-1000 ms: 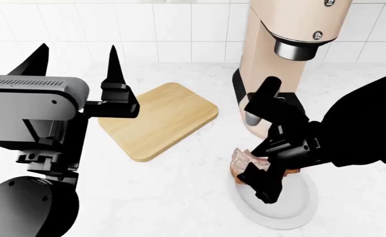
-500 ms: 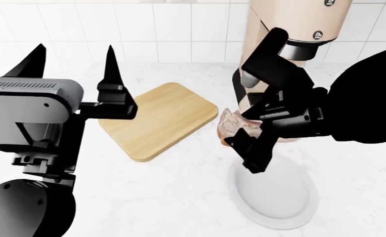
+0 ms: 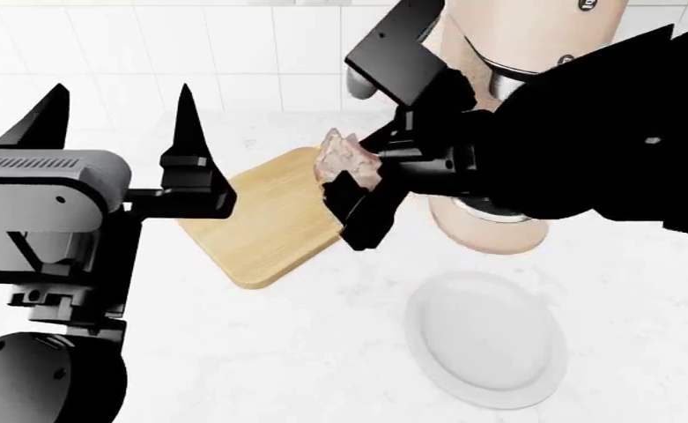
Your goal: Pick the lamb chop from the plate and place it on the cutting board. Then pick the condiment bottle from the cabinet and place it next to the cutting board.
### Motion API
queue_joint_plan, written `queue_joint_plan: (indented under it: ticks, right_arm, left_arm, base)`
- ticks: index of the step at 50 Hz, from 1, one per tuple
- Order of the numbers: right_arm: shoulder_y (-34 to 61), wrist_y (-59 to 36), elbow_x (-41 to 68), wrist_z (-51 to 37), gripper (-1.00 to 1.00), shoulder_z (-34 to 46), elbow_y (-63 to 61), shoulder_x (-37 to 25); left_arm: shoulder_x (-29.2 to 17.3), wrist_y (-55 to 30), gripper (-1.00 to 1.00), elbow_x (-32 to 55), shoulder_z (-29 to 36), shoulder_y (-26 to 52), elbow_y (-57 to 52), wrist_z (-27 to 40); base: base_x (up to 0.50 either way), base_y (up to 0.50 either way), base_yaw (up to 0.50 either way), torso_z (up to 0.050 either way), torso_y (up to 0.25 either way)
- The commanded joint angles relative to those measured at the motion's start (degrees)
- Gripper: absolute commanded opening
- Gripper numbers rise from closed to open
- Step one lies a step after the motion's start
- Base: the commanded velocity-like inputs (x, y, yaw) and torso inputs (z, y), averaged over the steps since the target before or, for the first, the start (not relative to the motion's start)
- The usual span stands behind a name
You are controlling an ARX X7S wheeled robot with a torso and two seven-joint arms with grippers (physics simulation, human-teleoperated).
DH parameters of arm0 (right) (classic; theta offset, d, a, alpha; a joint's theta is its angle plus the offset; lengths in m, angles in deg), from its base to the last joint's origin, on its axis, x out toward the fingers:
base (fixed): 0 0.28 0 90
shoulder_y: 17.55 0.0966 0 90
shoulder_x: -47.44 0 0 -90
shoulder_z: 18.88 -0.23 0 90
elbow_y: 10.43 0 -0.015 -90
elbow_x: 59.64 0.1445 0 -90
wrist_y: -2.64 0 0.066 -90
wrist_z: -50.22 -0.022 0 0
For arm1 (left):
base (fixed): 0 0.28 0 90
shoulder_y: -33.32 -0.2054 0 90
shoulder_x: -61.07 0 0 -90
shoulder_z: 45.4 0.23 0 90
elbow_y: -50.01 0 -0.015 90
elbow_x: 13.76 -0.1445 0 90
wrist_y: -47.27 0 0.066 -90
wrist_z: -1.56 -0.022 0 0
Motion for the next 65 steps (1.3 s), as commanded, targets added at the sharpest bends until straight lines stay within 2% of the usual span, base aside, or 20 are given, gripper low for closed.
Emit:
queue_joint_plan:
  ticks: [1,14,38,41,47,51,65]
  right_arm:
    - [-1.77,3.34,-3.52,-7.09,-1.00,-0.66,9.34,9.43]
    - [-4.93,9.32,-7.47,-7.55,-1.00,-0.16,28.37,19.07]
    - [-7.10,18.21,-13.17,0.20,-1.00,2.83,49.31,29.92]
    - [-6.33,19.48,-10.99,0.41,-1.00,5.33,49.87,30.27]
    - [-3.76,25.99,0.56,0.20,-1.00,17.97,51.07,30.31]
    - [-3.60,28.52,4.83,0.30,-1.00,23.17,51.28,30.31]
    - [-6.24,30.94,7.24,-0.35,-1.00,25.05,51.21,30.31]
  left_arm:
    - [-0.08,0.62,1.00,0.68,-0.79,-0.84,-0.31,0.43]
    - [-0.66,0.26,1.00,2.39,-2.76,-1.59,-1.55,0.98]
    - [-2.73,-1.37,1.00,7.74,-6.41,-2.20,-3.82,3.00]
    - [-2.79,-1.34,1.00,8.17,-6.65,-2.38,-3.91,3.07]
    - [-3.07,-1.54,1.00,9.19,-7.25,-2.80,-4.45,3.34]
    - [-3.20,-1.47,1.00,9.61,-7.41,-3.11,-4.67,3.52]
    - [-3.64,-1.09,1.00,10.64,-7.45,-3.21,-4.22,3.91]
  base:
    - [0.00,0.00,0.00,0.000,0.000]
    - [0.00,0.00,0.00,0.000,0.000]
    - [0.00,0.00,0.00,0.000,0.001]
    - [0.00,0.00,0.00,0.000,0.000]
    - [0.00,0.00,0.00,0.000,0.000]
    - [0.00,0.00,0.00,0.000,0.002]
    - [0.00,0.00,0.00,0.001,0.000]
